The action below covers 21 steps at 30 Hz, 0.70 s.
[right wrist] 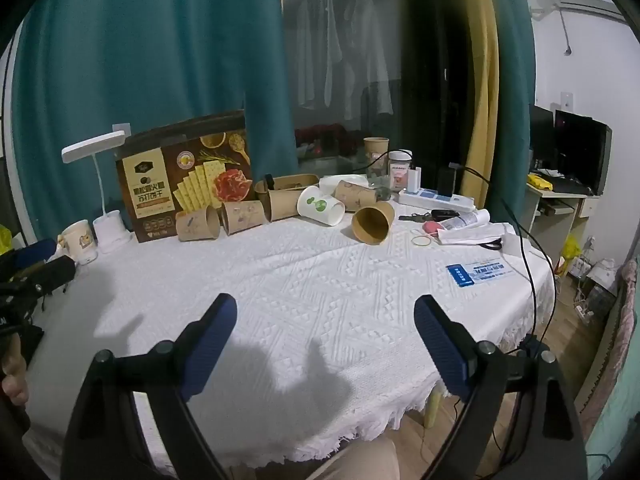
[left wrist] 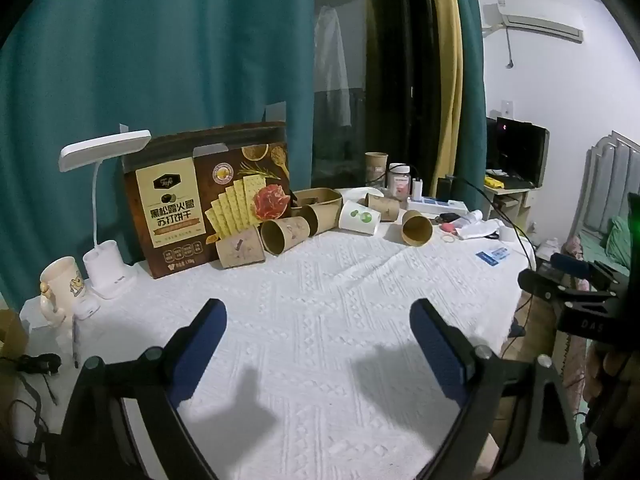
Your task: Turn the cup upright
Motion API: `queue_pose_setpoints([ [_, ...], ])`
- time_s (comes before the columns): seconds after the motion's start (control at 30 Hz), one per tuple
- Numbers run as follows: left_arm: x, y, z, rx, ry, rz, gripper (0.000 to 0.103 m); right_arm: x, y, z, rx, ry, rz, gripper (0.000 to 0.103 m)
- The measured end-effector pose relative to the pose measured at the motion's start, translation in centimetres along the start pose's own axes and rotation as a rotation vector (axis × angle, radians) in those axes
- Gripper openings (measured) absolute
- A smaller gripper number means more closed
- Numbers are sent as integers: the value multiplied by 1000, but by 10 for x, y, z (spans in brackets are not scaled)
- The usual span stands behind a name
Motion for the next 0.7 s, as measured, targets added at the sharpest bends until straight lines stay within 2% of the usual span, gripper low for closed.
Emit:
queue_pose_setpoints([
  [0.23, 0, 0, 0, -4, -12, -3, 93, 8, 0, -3, 2, -27, 9, 89],
  [0.7, -1, 0, -1, -7, -17, -2, 93, 1, 0, -2, 8, -7, -1, 89],
])
Point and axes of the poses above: each gripper's, at about its wrist camera, not at the fingertips, and x roughly against the way its jaws point, y to its left, z to its underside, the point moved 5 cm from there along -x, roughly the way its jaws point, and after that the axes turned 3 degrees about z, right-handed, at the moved point
